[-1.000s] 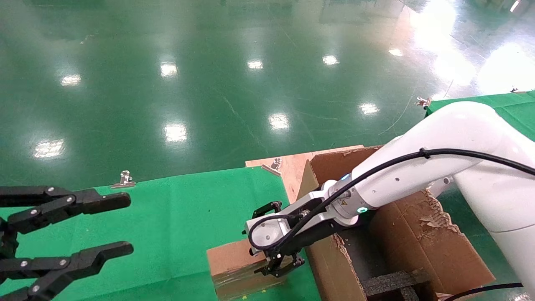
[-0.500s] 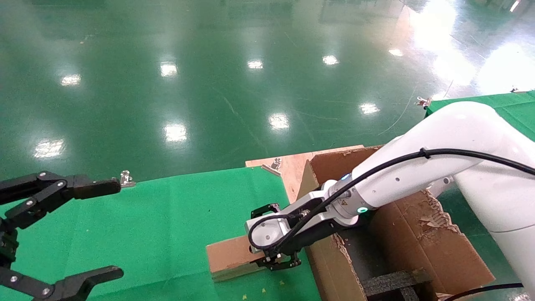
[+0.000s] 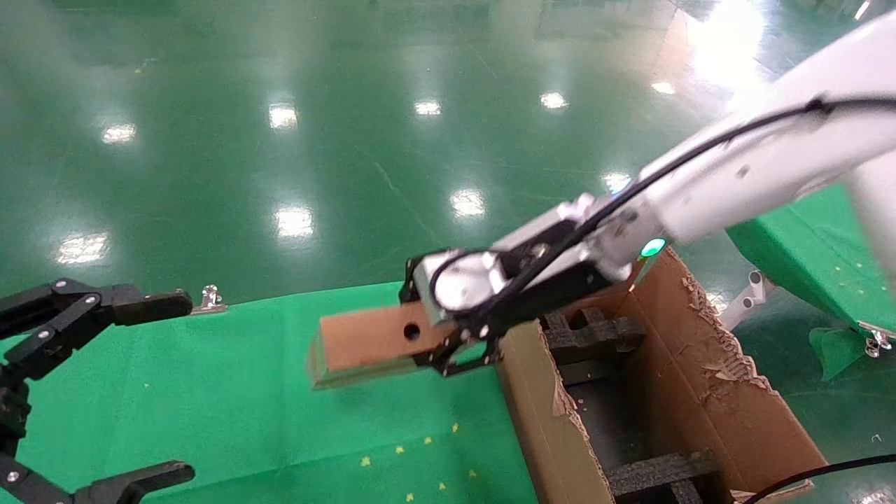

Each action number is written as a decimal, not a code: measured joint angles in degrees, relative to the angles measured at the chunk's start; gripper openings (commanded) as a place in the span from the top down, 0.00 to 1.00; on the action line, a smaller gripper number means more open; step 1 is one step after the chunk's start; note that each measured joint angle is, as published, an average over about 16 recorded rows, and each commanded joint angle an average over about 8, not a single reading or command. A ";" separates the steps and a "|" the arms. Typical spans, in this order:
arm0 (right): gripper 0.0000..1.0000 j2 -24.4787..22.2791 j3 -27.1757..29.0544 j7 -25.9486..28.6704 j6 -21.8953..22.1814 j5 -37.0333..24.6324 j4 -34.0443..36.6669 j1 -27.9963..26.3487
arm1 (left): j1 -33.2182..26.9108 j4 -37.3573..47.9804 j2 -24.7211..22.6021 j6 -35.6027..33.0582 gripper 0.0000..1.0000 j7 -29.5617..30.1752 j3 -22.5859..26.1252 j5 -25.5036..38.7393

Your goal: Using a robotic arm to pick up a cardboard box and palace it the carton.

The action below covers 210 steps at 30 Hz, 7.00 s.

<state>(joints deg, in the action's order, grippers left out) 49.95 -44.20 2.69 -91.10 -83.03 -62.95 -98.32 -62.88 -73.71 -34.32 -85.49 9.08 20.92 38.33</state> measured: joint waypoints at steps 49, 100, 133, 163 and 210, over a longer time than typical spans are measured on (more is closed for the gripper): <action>1.00 -24.27 -38.27 -17.59 0.09 8.77 31.92 -31.55 | -0.05 0.01 0.07 0.07 0.00 -0.09 0.17 -0.11; 1.00 -34.62 -49.71 72.26 33.23 -9.54 -2.52 -15.48 | -0.12 0.09 0.11 0.09 0.00 -0.19 0.34 -0.21; 1.00 -27.43 -56.08 104.71 43.64 -33.10 -11.54 -5.00 | -0.15 0.09 0.15 0.13 0.00 -0.24 0.44 -0.29; 1.00 -13.63 -59.19 109.07 52.40 -33.48 4.71 8.07 | -0.18 0.09 0.19 0.17 0.00 -0.29 0.54 -0.35; 0.00 -12.84 -57.80 107.06 54.34 -33.60 6.05 5.02 | -0.21 0.18 0.22 0.18 0.00 -0.36 0.65 -0.41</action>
<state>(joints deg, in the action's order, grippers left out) 37.11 -102.00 109.75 -36.76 -116.63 -56.90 -93.30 -63.09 -73.53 -34.10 -85.31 8.72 21.57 37.92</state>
